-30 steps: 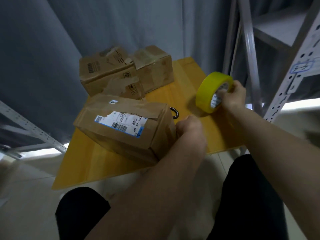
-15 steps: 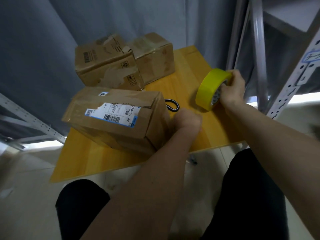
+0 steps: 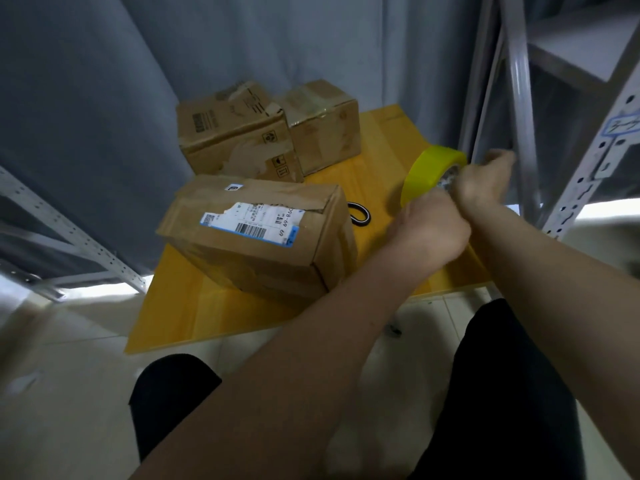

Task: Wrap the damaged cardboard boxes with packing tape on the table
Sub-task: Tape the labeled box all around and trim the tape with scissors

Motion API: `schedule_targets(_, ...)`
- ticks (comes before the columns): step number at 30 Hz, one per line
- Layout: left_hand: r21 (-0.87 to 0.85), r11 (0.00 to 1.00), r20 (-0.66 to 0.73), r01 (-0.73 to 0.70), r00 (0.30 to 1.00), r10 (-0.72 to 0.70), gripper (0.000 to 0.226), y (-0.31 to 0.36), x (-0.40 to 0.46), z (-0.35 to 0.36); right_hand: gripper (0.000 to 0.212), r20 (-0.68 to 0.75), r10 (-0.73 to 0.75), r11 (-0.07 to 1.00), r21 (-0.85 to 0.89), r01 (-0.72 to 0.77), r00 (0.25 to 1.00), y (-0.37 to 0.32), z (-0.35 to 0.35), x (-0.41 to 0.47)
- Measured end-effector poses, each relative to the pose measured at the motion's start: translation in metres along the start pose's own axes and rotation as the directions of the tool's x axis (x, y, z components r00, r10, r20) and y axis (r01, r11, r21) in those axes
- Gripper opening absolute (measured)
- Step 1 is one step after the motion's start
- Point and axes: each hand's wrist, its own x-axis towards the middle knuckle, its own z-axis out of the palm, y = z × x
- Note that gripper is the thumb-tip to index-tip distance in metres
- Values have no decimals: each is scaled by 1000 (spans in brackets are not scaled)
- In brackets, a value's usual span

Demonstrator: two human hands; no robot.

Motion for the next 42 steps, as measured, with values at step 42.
schedule_targets(42,-991,134,-50,3,921,-387,58,-289,-76,-140,85,773,-360,933,301,197,523,-85,66,-153)
